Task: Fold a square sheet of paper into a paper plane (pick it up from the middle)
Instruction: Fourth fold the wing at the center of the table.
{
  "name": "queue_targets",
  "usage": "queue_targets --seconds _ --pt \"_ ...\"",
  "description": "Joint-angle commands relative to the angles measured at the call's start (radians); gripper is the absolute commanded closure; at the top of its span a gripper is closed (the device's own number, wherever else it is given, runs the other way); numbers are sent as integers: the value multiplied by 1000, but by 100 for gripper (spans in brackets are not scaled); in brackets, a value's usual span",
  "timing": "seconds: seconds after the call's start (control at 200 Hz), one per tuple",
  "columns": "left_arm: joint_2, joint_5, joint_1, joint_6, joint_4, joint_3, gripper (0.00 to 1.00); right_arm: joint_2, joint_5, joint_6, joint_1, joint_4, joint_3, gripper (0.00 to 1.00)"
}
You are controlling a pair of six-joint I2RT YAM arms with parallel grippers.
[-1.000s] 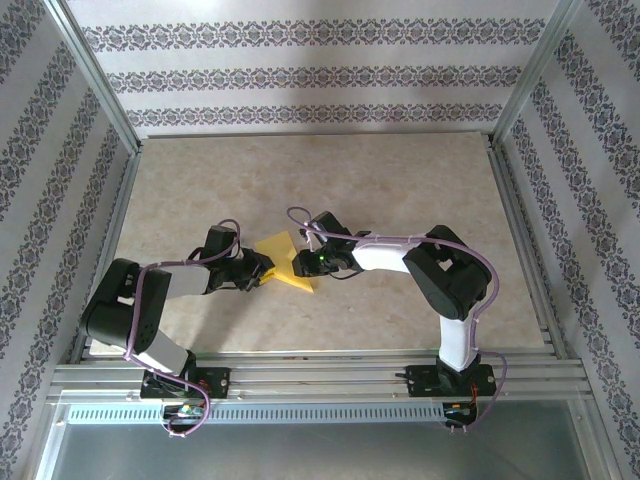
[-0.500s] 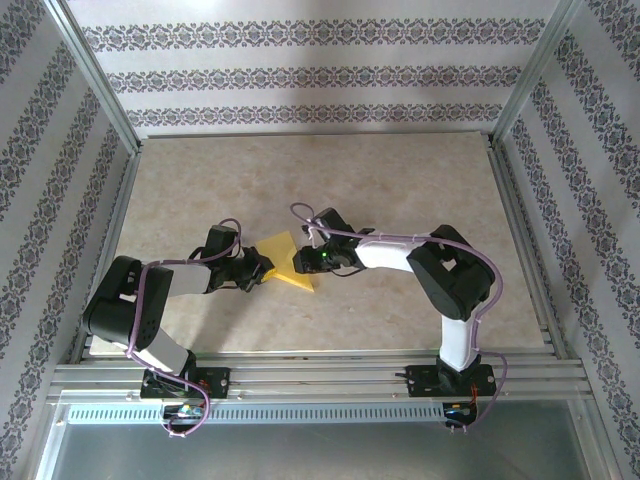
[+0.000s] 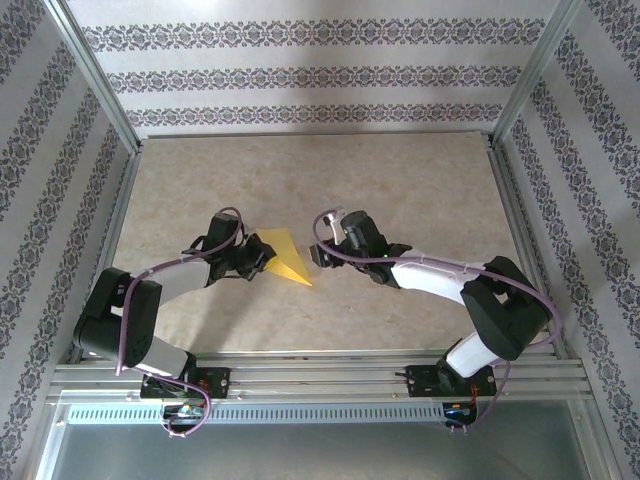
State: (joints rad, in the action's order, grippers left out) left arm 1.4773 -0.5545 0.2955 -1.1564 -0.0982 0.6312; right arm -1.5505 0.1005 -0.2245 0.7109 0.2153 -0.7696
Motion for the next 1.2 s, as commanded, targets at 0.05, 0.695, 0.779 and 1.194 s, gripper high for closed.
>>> queue_targets --seconds 0.05,0.695,0.779,1.194 --pt "-20 104 48 -67 86 37 94 -8 -20 278 82 228 81 42" --pt "27 178 117 -154 80 67 94 -239 -139 357 211 276 22 68" --pt "24 179 119 -158 75 61 94 -258 -155 355 219 274 10 70" --pt "21 182 119 -164 72 52 93 -301 -263 334 225 280 -34 68"
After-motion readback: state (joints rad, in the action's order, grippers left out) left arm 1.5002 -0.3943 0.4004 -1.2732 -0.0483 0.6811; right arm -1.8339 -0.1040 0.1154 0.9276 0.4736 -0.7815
